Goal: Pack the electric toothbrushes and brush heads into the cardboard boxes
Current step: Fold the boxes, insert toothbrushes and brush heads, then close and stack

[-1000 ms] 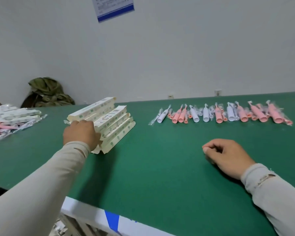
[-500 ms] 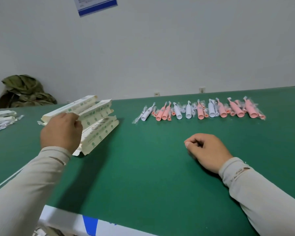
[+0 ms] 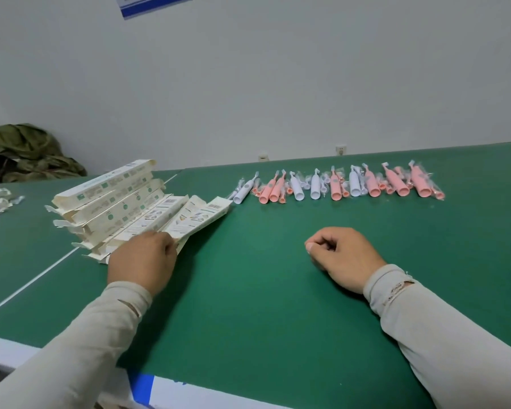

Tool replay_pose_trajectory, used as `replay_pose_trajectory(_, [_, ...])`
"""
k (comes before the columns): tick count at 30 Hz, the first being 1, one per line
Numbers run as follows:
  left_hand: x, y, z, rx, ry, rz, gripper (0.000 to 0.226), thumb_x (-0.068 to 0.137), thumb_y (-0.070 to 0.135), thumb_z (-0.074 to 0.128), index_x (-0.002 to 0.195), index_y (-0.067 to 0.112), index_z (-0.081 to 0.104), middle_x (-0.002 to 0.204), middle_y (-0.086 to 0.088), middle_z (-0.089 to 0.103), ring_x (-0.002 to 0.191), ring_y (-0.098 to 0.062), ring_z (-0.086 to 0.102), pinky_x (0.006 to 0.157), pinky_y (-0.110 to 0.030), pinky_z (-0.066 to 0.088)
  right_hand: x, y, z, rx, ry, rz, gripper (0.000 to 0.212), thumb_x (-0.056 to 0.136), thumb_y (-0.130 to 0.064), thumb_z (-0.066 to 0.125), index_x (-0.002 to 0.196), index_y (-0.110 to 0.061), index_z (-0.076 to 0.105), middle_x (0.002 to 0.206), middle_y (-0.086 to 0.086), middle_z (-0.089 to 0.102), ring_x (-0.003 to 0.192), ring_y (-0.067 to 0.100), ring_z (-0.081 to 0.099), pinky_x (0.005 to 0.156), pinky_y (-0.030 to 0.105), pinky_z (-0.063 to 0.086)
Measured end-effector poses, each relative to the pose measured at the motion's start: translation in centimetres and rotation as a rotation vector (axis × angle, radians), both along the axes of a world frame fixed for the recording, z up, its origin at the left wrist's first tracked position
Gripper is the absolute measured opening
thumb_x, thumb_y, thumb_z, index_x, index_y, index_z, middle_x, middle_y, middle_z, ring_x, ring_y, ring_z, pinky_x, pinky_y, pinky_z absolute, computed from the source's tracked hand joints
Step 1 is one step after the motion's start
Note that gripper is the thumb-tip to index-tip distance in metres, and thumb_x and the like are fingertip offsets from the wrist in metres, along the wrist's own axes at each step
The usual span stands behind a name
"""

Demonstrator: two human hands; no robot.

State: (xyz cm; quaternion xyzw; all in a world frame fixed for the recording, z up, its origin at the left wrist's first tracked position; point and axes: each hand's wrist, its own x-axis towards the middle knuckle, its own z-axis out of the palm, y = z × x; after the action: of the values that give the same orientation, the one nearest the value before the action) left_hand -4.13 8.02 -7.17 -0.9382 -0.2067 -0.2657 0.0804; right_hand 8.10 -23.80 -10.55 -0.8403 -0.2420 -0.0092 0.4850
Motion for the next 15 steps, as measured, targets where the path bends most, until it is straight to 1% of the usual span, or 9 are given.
replay_pose_trajectory(2, [0.1, 0.0, -0.2, -0.062, 0.01, 0.044, 0.025, 0.095, 0.031, 0.049, 0.074, 0.028, 0.061, 0.082, 0.007, 0.064, 0.068, -0.022, 0.056, 0.058, -0.029, 0.046, 0.0, 0.0, 0.0, 0.003, 0.001, -0.007, 0.019, 0.09, -0.023, 0.066, 0.072, -0.024, 0.069, 0.061, -0.017, 0.065, 0.055, 0.0, 0.055, 0.067, 0.024, 0.049])
replay_pose_trajectory(4, [0.1, -0.3, 0.6, -0.089, -0.068, 0.046, 0.023, 0.094, 0.03, 0.051, 0.073, 0.027, 0.06, 0.077, 0.004, 0.064, 0.063, -0.024, 0.054, 0.056, -0.028, 0.043, 0.0, 0.0, 0.0, 0.016, 0.009, -0.007, 0.017, 0.091, -0.022, 0.066, 0.074, -0.023, 0.07, 0.062, -0.018, 0.066, 0.056, 0.001, 0.056, 0.068, 0.024, 0.049])
replay_pose_trajectory(7, [-0.2, -2.0, 2.6, -0.114, -0.355, -0.063, 0.017, 0.092, 0.026, 0.058, 0.075, 0.029, 0.058, 0.077, 0.005, 0.062, 0.066, -0.021, 0.05, 0.057, -0.028, 0.036, -0.1, 0.1, 0.3, 0.077, -0.024, -0.049, 0.016, 0.091, -0.02, 0.067, 0.075, -0.023, 0.071, 0.064, -0.017, 0.067, 0.058, 0.0, 0.056, 0.067, 0.023, 0.048])
replay_pose_trajectory(9, [-0.1, -4.4, 3.7, -0.113, -0.569, -0.21, 0.013, 0.09, 0.026, 0.058, 0.079, 0.026, 0.063, 0.078, 0.007, 0.062, 0.07, -0.015, 0.049, 0.06, -0.028, 0.036, -0.2, 0.4, 0.8, 0.199, -0.007, -0.066, 0.016, 0.091, -0.02, 0.067, 0.076, -0.02, 0.072, 0.065, -0.01, 0.069, 0.059, 0.005, 0.058, 0.066, 0.026, 0.052])
replay_pose_trajectory(11, [0.5, -7.8, 3.9, -0.089, -0.654, -0.375, 0.012, 0.089, 0.026, 0.057, 0.082, 0.023, 0.066, 0.078, 0.007, 0.063, 0.07, -0.014, 0.051, 0.06, -0.03, 0.039, -0.8, 0.6, 1.6, 0.426, 0.174, 0.005, 0.013, 0.092, -0.027, 0.07, 0.086, -0.016, 0.072, 0.077, -0.002, 0.075, 0.065, 0.01, 0.065, 0.064, 0.03, 0.056])
replay_pose_trajectory(12, [1.0, -9.7, 3.6, -0.076, -0.637, -0.469, 0.012, 0.088, 0.025, 0.058, 0.082, 0.021, 0.066, 0.077, 0.005, 0.063, 0.069, -0.017, 0.053, 0.061, -0.033, 0.041, -1.1, 0.8, 1.9, 0.572, 0.33, 0.076, 0.023, 0.09, -0.036, 0.072, 0.097, -0.014, 0.07, 0.086, 0.002, 0.077, 0.073, 0.014, 0.07, 0.065, 0.032, 0.058])
replay_pose_trajectory(13, [1.6, -11.7, 3.0, -0.055, -0.592, -0.563, 0.012, 0.088, 0.024, 0.058, 0.081, 0.019, 0.066, 0.075, 0.003, 0.063, 0.068, -0.02, 0.054, 0.06, -0.035, 0.043, -1.4, 1.0, 2.2, 0.713, 0.5, 0.143, 0.039, 0.087, -0.046, 0.072, 0.109, -0.014, 0.066, 0.097, 0.006, 0.077, 0.083, 0.019, 0.073, 0.069, 0.034, 0.059])
replay_pose_trajectory(14, [2.3, -13.5, 2.4, -0.022, -0.532, -0.647, 0.012, 0.088, 0.023, 0.059, 0.08, 0.016, 0.066, 0.074, 0.001, 0.063, 0.067, -0.023, 0.055, 0.059, -0.037, 0.043, -1.6, 1.0, 2.5, 0.836, 0.618, 0.186, 0.05, 0.085, -0.051, 0.07, 0.119, -0.015, 0.062, 0.105, 0.01, 0.076, 0.092, 0.023, 0.074, 0.072, 0.036, 0.06])
replay_pose_trajectory(15, [3.1, -15.1, 1.8, 0.019, -0.467, -0.713, 0.013, 0.087, 0.022, 0.059, 0.079, 0.015, 0.066, 0.074, 0.0, 0.063, 0.067, -0.026, 0.056, 0.059, -0.037, 0.044, -1.7, 1.0, 2.8, 0.938, 0.67, 0.206, 0.051, 0.088, -0.049, 0.067, 0.124, -0.015, 0.061, 0.11, 0.012, 0.075, 0.097, 0.024, 0.073, 0.075, 0.037, 0.06])
